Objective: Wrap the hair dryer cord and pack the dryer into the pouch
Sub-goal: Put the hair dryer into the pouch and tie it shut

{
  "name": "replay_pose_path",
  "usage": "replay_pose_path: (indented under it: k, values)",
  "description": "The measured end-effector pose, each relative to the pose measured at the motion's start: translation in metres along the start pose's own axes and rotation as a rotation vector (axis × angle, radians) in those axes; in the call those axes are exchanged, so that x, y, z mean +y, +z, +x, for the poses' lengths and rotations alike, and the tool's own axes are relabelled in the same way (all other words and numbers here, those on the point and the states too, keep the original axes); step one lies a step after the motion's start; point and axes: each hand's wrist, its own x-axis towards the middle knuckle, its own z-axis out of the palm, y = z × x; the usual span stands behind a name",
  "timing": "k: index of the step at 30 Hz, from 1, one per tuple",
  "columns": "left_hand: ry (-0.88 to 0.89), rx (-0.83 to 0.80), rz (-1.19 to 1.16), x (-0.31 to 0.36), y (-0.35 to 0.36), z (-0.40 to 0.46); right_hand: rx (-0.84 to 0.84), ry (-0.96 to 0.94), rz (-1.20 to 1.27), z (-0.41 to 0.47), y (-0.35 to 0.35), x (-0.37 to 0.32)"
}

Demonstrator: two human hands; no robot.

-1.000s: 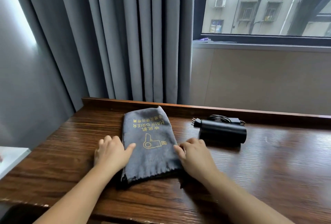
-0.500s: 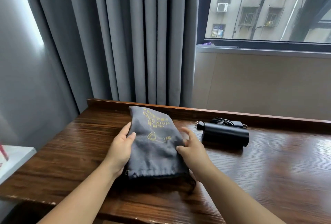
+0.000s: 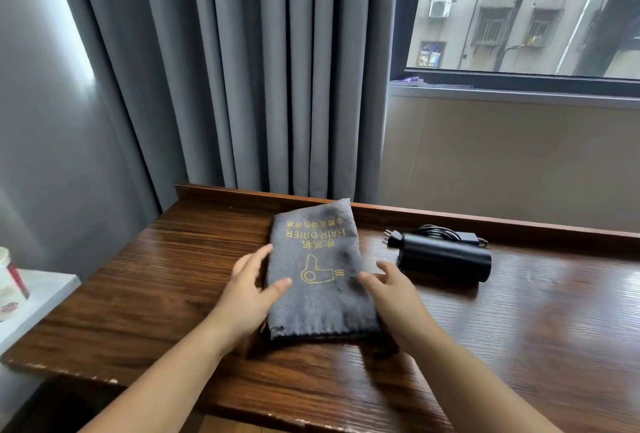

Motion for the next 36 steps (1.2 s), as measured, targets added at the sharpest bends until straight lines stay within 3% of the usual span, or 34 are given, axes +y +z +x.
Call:
replay_pose_path:
  k: [3,5,8,10,14,17,20,23,27,31,33,36]
  values:
    - [0.304,-0.187,0.326,-0.005,-0.005,-0.026,-0.033,-0.202,-0.135,-0.015,-0.009,0.006]
    - [0.380,-0.287,0.482,-0.015,-0.004,-0.037,-0.061,-0.452,-0.417,-0.023,-0.014,0.013]
    - [0.444,-0.172,0.530,-0.020,-0.004,-0.042,-0.219,-0.586,-0.817,-0.026,-0.018,0.029]
    - [0.455,-0.086,0.467,-0.020,-0.006,-0.044,-0.184,-0.594,-0.788,-0.027,-0.019,0.031]
    - [0.443,0.080,0.387,-0.012,-0.006,-0.048,0.045,-0.678,-0.616,-0.033,-0.018,0.021]
    - [0.409,0.137,0.341,-0.009,-0.005,-0.046,0.055,-0.575,-0.506,-0.035,-0.015,0.016]
    - [0.298,-0.005,0.464,-0.014,-0.002,-0.042,-0.021,-0.553,-0.671,-0.031,-0.014,0.023]
    - [0.327,-0.095,0.547,-0.015,0.005,-0.043,-0.093,-0.566,-0.773,-0.032,-0.012,0.028]
    - [0.463,-0.023,0.741,-0.008,0.014,-0.042,0.029,-0.775,-0.729,-0.049,-0.008,0.022]
    - [0.514,0.081,0.586,0.003,0.019,-0.037,-0.068,-1.082,-0.734,-0.075,0.010,0.014]
    - [0.536,0.151,0.499,0.012,0.020,-0.036,-0.106,-1.078,-0.839,-0.071,0.017,0.016]
    - [0.574,0.187,0.469,0.028,0.027,-0.033,0.090,-0.898,-0.866,-0.054,0.011,0.013]
